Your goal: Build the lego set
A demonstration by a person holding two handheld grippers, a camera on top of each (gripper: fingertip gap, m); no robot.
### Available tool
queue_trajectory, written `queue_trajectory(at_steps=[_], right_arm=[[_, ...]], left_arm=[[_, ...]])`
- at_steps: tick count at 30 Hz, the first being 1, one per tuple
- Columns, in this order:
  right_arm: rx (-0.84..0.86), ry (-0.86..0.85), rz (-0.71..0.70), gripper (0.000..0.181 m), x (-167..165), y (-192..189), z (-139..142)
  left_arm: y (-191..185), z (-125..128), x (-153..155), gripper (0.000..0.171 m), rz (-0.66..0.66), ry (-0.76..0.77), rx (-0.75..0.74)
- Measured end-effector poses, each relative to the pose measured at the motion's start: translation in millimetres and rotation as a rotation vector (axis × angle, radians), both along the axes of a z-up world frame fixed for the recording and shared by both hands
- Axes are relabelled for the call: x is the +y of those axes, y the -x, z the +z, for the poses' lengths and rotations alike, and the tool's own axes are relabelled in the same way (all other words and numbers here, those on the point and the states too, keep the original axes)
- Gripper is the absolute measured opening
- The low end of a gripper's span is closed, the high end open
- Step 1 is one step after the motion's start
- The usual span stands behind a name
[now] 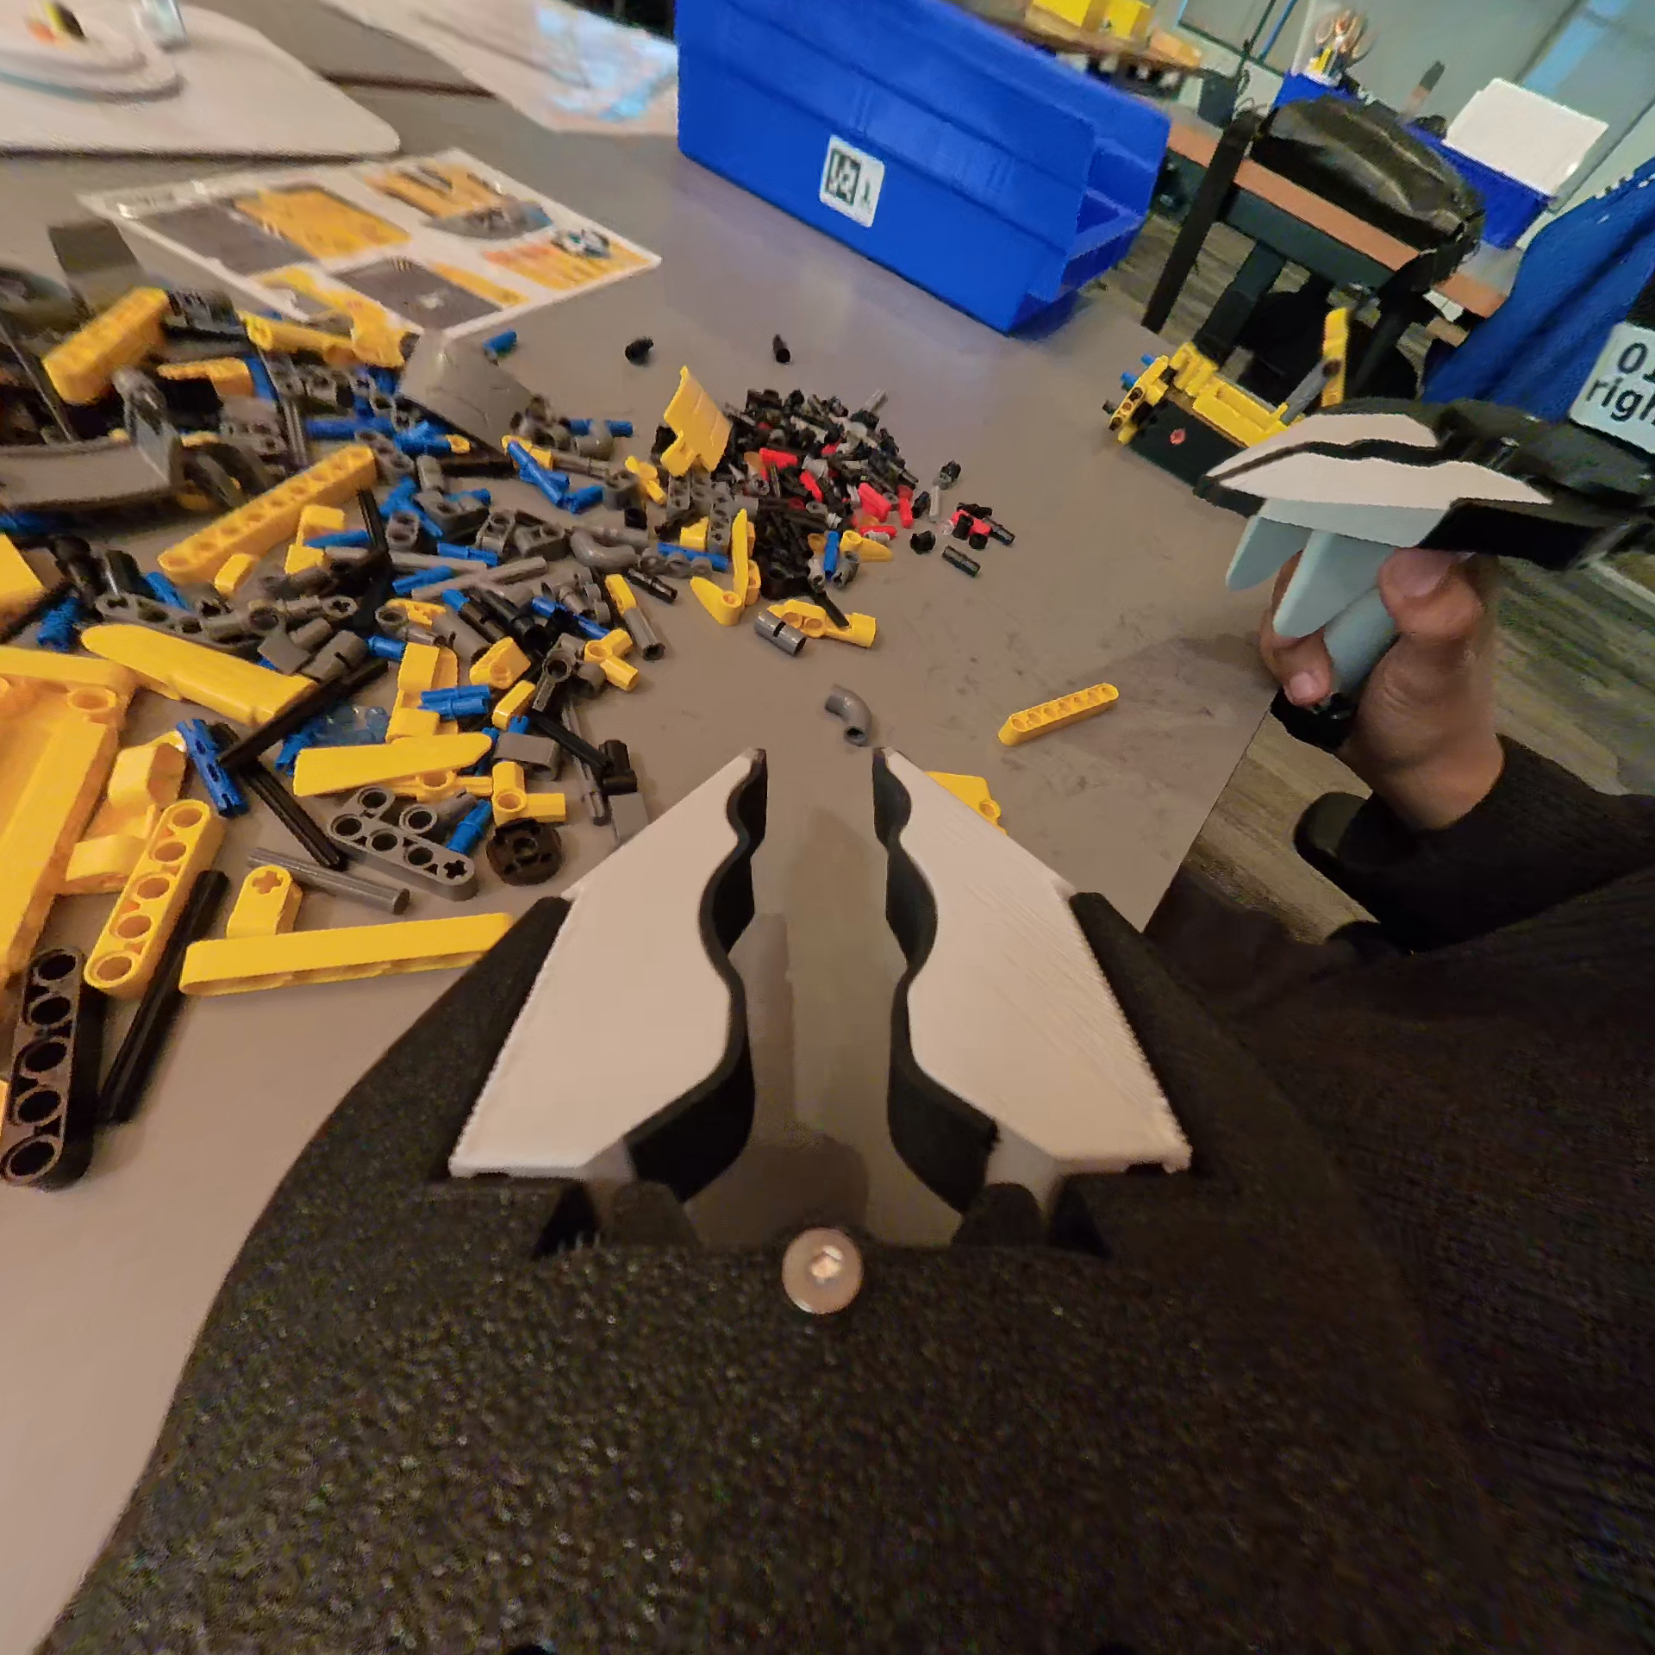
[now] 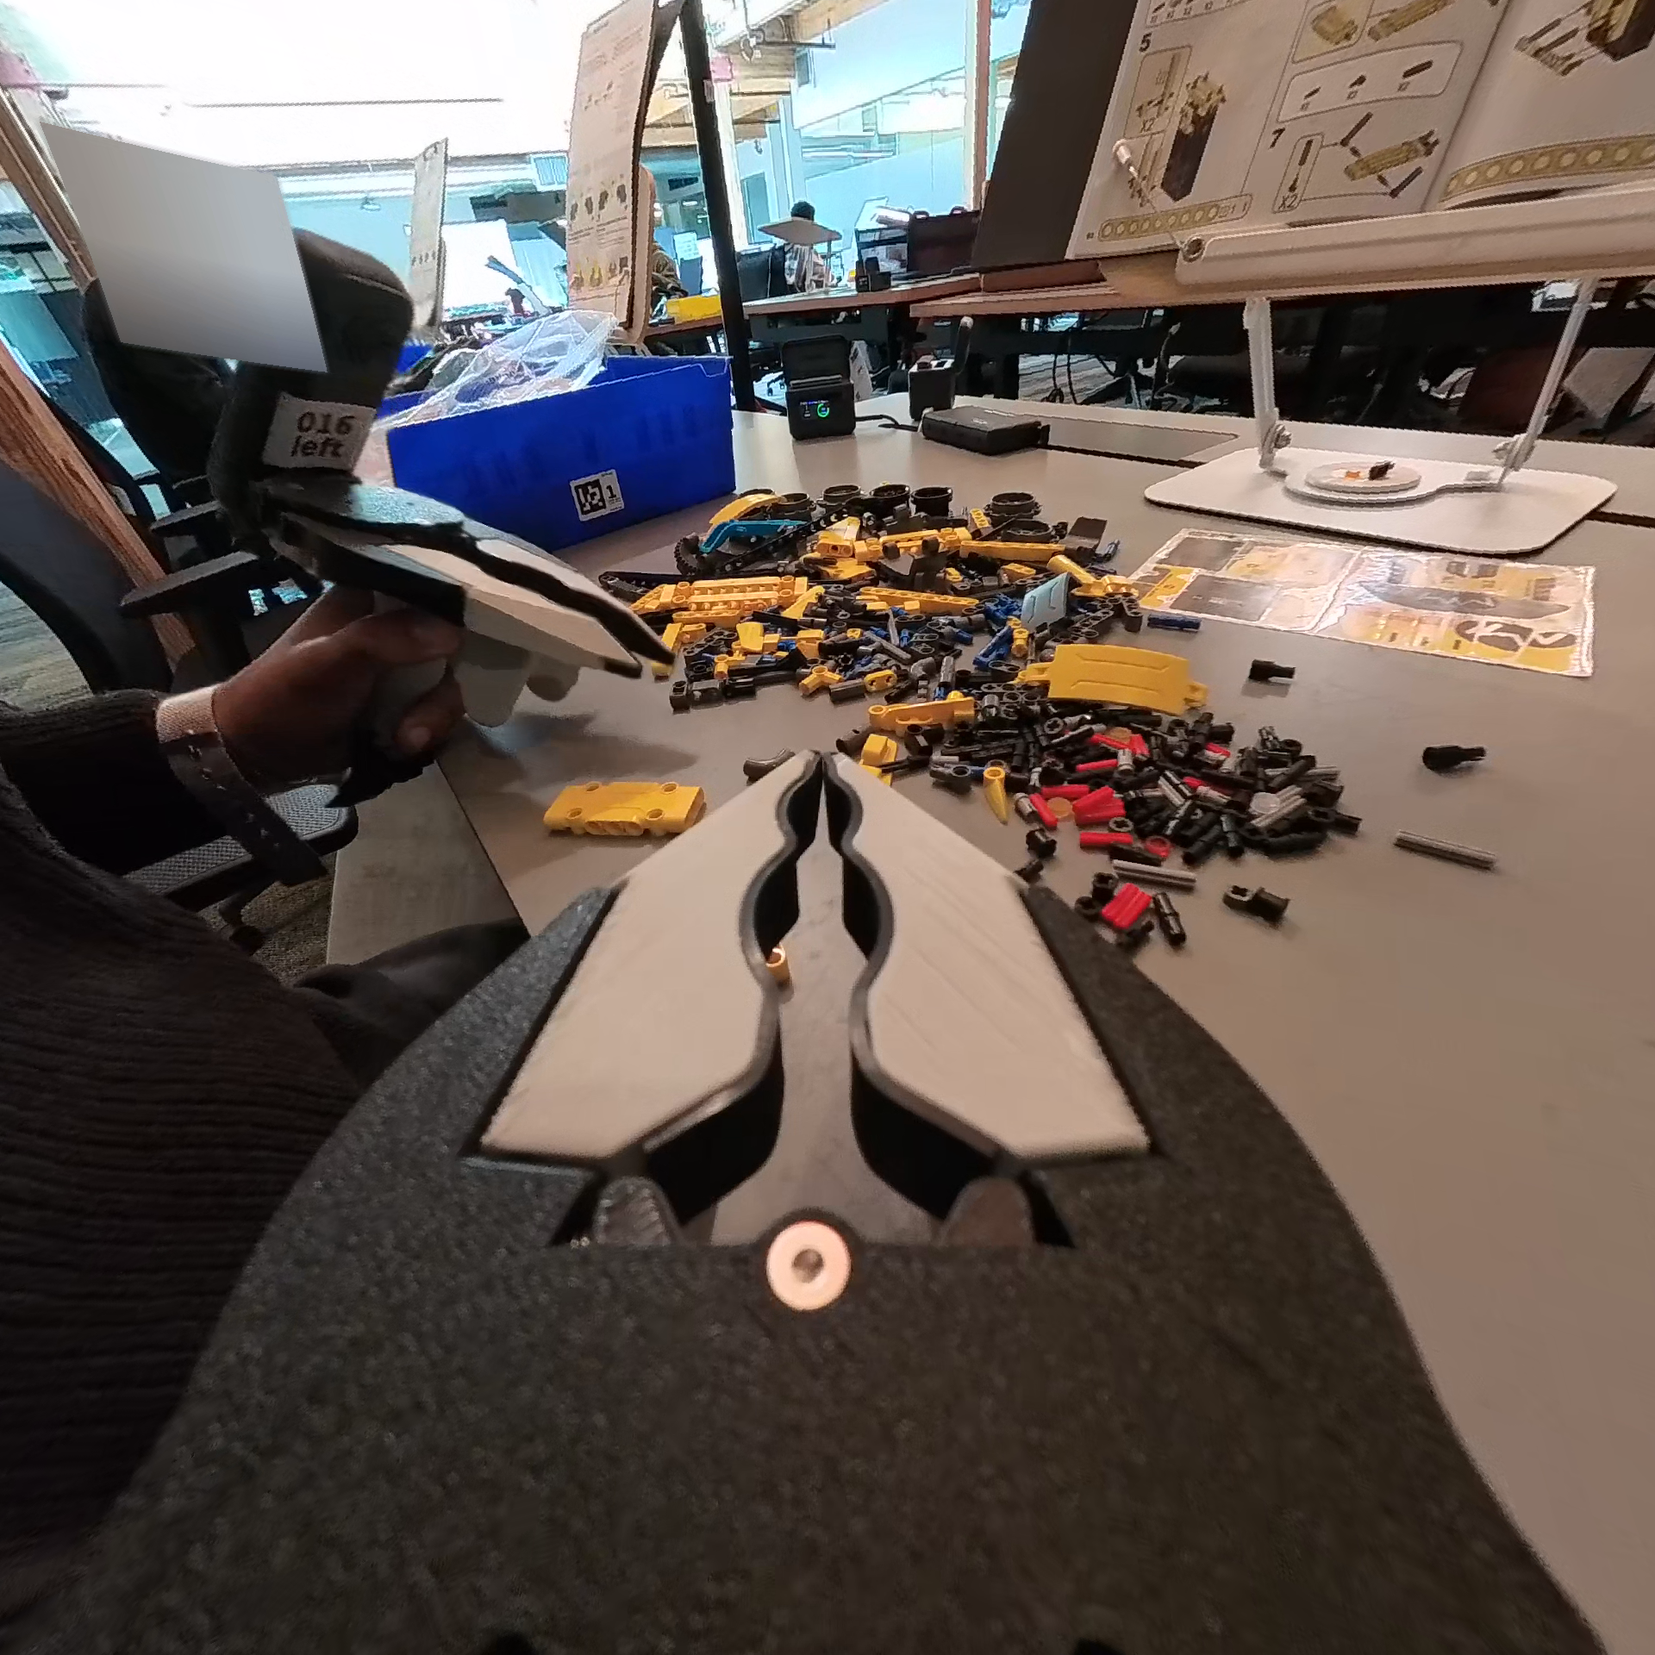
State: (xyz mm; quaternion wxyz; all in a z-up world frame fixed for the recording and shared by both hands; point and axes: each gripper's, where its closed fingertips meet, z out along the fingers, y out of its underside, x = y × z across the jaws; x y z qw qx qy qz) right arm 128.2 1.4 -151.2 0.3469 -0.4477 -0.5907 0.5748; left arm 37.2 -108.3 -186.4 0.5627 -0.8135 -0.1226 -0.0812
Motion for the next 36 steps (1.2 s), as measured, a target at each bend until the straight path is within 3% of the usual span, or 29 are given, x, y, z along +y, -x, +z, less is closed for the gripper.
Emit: queue_trajectory(at_steps=[27,36], right_arm=[[-0.020,0.019,0.027,0.000,-2.2,0.4,-1.5],[-0.103,0.085,0.047,0.000,-0.5,5.5,-8.3]], left_arm=[[-4.9,8.7,-1.7,0.022,-0.004,-0.062,0.084],[-4.8,9.2,-2.0,0.021,0.004,-0.067,0.099]])
